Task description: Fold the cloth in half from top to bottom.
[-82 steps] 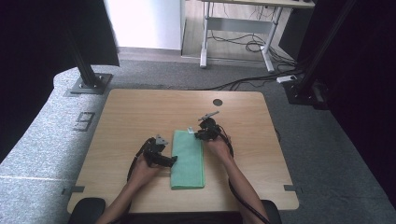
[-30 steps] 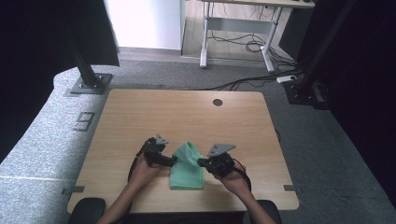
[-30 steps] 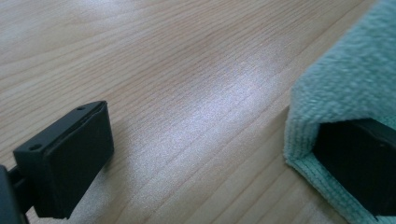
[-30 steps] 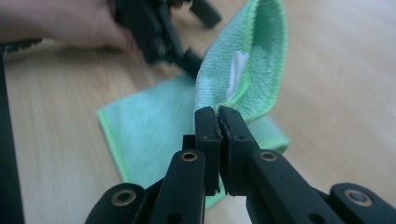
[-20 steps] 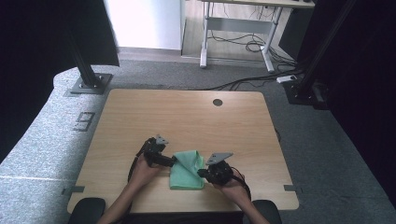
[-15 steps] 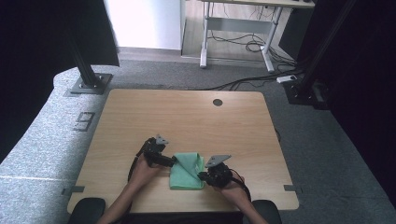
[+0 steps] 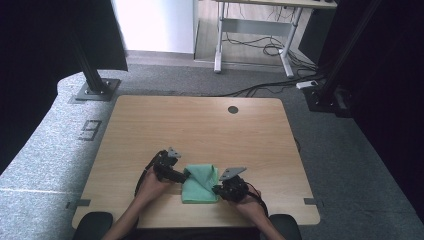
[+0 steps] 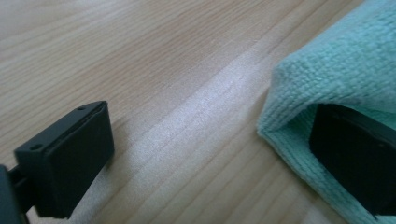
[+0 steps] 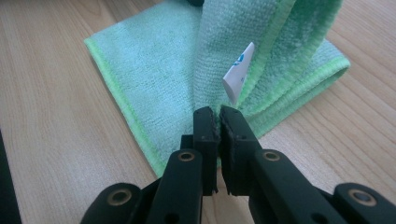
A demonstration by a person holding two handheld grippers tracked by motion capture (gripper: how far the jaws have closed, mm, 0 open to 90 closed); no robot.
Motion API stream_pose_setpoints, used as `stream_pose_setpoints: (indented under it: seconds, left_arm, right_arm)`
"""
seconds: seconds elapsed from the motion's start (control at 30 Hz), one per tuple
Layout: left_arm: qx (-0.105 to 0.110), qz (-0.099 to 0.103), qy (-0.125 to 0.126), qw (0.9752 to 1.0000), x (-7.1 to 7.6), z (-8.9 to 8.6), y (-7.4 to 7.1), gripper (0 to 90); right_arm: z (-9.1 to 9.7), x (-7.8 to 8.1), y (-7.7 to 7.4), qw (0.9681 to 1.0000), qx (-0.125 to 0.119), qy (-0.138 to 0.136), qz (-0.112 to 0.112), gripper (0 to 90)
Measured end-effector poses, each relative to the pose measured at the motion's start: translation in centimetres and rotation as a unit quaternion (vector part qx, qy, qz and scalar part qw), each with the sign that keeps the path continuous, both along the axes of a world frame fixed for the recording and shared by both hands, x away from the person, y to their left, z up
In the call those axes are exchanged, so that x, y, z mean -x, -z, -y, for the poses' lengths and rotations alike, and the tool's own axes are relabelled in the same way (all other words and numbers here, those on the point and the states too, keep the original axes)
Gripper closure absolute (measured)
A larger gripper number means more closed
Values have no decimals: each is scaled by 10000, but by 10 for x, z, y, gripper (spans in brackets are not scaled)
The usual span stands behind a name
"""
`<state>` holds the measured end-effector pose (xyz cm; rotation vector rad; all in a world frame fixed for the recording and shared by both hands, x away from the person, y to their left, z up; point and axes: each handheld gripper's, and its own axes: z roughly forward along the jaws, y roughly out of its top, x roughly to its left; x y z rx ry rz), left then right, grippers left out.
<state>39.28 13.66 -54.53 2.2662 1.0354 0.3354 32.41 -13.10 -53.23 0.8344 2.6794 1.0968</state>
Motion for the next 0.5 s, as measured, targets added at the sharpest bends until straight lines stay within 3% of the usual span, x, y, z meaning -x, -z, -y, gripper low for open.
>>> stream_pose_setpoints:
  seconds: [0.2,0.4,0.5]
  left_arm:
    - [-12,45,-88,10000,2,1,1,5]
    - [-6,46,-105,9999,3,1,1,5]
    - [59,-112,136,9998,3,0,-2,20]
  right_arm:
    - [-3,9,-8,9999,26,-67,142,839]
    - [-3,15,-2,9997,187,-79,120,839]
    - [-2,13,0,9998,154,-84,91,836]
